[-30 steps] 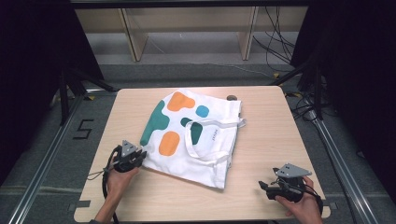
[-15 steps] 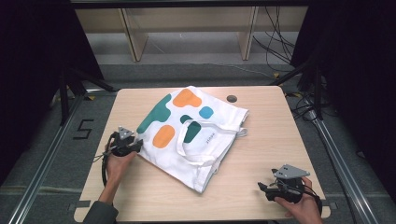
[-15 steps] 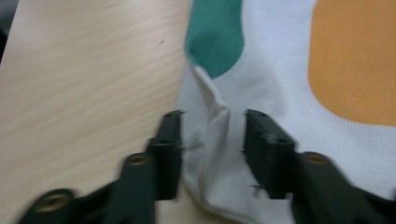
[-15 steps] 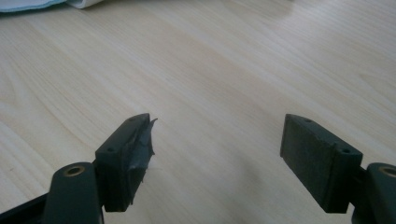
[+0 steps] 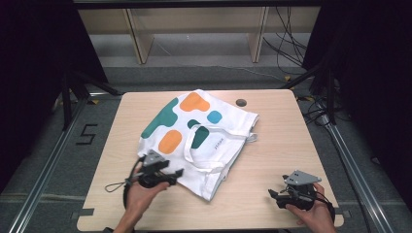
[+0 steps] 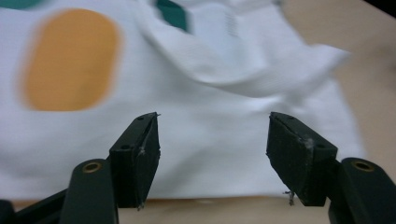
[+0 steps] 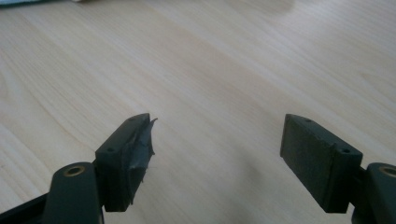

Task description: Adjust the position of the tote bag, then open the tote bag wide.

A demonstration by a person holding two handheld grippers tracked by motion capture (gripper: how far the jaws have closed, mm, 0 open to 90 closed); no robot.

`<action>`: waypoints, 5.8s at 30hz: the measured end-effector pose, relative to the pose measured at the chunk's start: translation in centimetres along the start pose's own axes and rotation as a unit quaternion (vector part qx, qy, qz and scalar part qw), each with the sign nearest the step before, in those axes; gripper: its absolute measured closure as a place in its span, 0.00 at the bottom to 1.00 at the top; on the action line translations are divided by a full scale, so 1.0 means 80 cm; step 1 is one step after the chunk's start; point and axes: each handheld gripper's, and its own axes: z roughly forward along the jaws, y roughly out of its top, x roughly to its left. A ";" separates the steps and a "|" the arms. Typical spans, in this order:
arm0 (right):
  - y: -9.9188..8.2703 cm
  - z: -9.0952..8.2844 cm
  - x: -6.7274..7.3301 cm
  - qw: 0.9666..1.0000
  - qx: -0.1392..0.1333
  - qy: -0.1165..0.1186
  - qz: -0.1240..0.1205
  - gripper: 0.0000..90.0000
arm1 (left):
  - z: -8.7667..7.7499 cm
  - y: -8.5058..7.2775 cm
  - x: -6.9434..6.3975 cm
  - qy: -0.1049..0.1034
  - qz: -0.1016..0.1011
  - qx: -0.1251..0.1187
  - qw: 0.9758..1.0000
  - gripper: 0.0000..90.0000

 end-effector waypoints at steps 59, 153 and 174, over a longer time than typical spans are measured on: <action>0.075 0.059 0.012 0.999 -0.028 0.002 -0.030 0.47 | -0.063 -0.066 0.063 0.167 0.083 0.014 0.982 0.80; 0.048 0.047 0.068 0.991 -0.004 0.005 -0.133 0.77 | -0.047 -0.074 0.060 0.159 0.137 0.057 0.976 0.91; 0.066 0.017 0.052 0.991 -0.080 -0.011 -0.105 0.94 | -0.073 -0.055 0.044 0.140 0.129 -0.045 0.981 0.96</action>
